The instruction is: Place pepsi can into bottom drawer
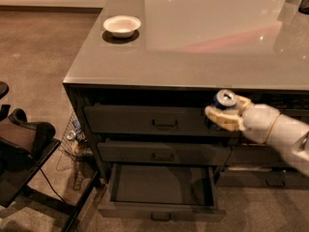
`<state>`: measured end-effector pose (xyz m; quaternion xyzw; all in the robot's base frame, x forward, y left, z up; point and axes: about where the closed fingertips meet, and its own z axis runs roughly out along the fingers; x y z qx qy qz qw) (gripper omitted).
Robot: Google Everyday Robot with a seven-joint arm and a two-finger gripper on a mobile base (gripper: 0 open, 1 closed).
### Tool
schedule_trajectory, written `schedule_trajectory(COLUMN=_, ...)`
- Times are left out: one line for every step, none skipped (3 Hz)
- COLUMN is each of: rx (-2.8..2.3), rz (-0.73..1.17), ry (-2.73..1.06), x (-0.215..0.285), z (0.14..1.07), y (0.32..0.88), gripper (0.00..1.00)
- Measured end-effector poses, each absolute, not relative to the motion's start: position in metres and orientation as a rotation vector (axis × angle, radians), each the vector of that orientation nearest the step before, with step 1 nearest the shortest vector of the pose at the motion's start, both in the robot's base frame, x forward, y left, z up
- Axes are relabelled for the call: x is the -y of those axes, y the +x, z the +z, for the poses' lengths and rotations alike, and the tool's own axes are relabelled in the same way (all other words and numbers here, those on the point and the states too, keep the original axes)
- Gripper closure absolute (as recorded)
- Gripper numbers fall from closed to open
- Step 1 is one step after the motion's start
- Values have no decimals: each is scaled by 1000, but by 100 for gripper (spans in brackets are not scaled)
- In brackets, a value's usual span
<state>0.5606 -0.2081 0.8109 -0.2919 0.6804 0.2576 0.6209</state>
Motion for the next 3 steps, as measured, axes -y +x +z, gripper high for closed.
schedule_trajectory(rx=-1476, rz=642, ry=-763, x=185, z=697, y=547, gripper=100)
schedule_trajectory(rx=-1464, rz=662, ry=-814, x=177, z=620, y=540, gripper=100)
schedule_trajectory(rx=-1483, rz=673, ry=-854, x=171, z=567, y=543, gripper=100)
